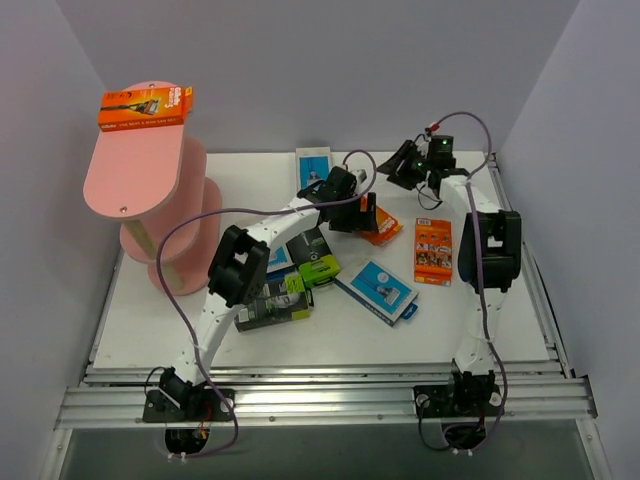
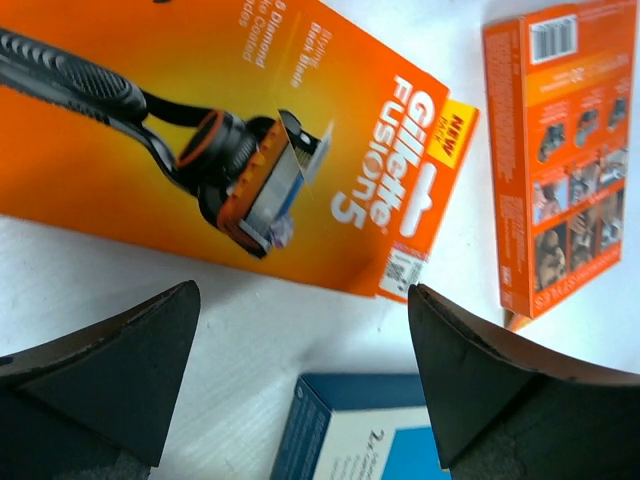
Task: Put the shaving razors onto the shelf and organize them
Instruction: Grab a shaving razor with the right arm
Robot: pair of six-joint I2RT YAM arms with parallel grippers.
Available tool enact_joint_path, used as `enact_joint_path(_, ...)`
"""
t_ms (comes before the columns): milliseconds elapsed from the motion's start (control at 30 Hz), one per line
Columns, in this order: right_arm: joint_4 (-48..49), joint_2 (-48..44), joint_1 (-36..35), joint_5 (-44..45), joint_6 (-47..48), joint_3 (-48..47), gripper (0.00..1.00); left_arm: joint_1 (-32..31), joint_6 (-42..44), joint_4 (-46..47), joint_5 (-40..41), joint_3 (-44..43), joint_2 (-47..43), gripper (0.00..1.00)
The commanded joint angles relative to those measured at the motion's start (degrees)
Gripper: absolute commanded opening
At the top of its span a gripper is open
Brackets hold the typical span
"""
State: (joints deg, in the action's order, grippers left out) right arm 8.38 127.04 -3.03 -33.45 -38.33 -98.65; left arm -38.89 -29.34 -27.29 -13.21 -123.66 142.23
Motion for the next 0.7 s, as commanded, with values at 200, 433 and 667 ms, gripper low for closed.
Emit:
enact_joint_path(200,-4.2,-22.4,1.9,10.4,0.4,16.3,0.42,3.0,-0.4,2.1,5.4,13.3,-19.4,0.95)
enact_joint_path(433,-7.4,-33.7,-1.5,16.8,-0.3,30.1,0.41,7.2,1.7,0.0,8.2,24.7,-34.7,0.95)
enact_joint_path(667,-6.4,-38.0,-5.5,20.1,-2.5,38.8,0.41,8.2,7.0,-3.6,14.9,32.9,-47.5,0.97)
